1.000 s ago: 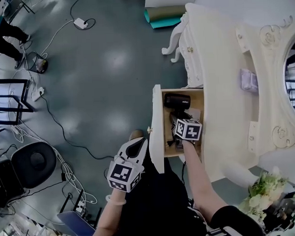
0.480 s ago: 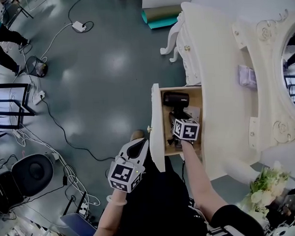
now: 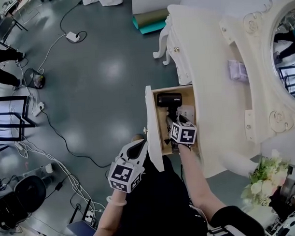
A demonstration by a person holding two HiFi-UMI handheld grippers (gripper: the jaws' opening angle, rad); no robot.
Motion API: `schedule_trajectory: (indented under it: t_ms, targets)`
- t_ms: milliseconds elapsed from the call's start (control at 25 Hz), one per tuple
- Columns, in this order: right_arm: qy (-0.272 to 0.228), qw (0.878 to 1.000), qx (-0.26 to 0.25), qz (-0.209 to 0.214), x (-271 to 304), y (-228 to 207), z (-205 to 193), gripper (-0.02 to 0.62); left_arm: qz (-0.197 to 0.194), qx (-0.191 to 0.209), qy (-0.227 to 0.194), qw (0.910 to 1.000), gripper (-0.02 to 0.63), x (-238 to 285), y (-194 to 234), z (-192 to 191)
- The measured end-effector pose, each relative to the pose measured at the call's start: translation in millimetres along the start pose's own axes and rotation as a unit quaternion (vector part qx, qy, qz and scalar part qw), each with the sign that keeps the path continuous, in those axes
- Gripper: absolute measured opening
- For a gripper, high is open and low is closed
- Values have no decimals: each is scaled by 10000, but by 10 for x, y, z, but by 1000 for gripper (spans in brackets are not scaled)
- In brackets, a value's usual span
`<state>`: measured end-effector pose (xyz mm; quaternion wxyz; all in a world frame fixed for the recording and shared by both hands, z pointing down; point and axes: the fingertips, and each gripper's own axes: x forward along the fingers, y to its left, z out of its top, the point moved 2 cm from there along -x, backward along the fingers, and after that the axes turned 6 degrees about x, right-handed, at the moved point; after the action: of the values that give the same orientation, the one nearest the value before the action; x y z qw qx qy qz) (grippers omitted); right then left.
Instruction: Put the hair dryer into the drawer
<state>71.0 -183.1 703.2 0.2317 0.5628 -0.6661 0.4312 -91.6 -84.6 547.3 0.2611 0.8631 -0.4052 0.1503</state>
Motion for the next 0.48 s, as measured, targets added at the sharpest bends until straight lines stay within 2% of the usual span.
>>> schedule_trajectory:
  t_ms: [480]
  targets:
    - [-730, 9944, 614, 447, -483, 260, 182, 288, -406, 495, -39, 9979, 20, 145, -78, 287]
